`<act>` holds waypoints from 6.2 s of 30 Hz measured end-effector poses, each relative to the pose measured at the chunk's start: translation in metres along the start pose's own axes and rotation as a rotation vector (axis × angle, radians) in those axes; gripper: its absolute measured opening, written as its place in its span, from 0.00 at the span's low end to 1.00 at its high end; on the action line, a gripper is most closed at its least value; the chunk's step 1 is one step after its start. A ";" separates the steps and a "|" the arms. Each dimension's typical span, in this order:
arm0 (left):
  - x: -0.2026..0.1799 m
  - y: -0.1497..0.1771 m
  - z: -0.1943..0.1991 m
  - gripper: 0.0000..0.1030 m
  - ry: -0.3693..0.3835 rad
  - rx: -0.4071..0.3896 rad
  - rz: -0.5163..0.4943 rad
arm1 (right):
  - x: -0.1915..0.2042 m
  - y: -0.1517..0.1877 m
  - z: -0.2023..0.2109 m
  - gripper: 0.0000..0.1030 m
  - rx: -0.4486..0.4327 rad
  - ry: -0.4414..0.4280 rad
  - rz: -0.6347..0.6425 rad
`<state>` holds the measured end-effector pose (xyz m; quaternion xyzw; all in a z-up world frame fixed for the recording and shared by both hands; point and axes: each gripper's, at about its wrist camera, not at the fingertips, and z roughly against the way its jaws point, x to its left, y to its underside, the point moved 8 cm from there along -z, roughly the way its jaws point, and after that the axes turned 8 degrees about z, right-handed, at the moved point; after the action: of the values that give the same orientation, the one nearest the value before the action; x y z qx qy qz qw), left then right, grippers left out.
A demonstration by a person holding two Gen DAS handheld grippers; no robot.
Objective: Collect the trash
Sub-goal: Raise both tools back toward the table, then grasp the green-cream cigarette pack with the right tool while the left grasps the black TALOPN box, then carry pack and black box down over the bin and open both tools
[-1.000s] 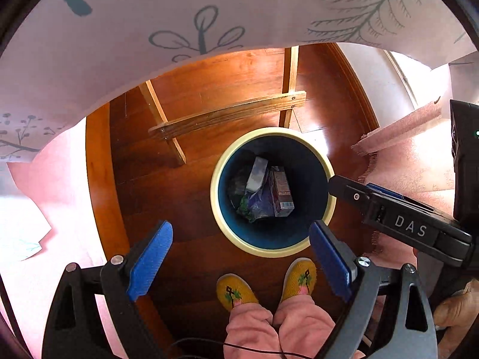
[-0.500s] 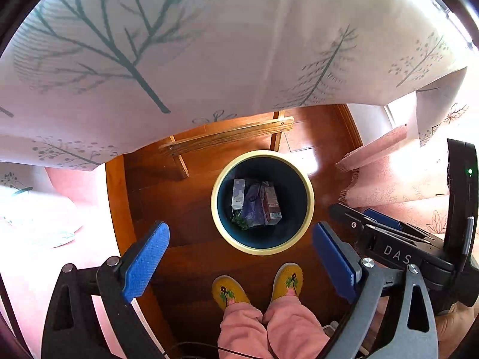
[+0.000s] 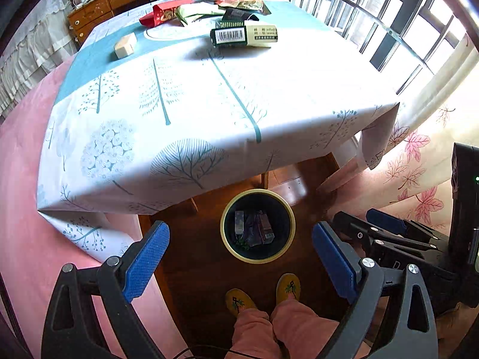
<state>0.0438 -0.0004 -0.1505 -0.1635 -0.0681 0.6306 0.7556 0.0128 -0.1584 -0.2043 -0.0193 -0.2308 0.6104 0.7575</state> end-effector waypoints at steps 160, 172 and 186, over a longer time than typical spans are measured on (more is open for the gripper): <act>0.015 -0.016 0.034 0.57 0.066 0.046 -0.044 | 0.074 -0.023 0.071 0.23 -0.053 -0.156 0.104; -0.014 0.020 -0.032 0.57 0.044 0.128 0.004 | 0.030 0.015 0.012 0.23 0.091 -0.188 0.035; -0.011 0.059 -0.198 0.57 0.021 0.183 0.102 | -0.041 0.035 -0.155 0.23 0.160 -0.241 -0.058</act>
<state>0.0483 -0.0338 -0.3544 -0.1036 0.0061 0.6703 0.7348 0.0323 -0.1487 -0.3674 0.1212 -0.2711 0.6027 0.7407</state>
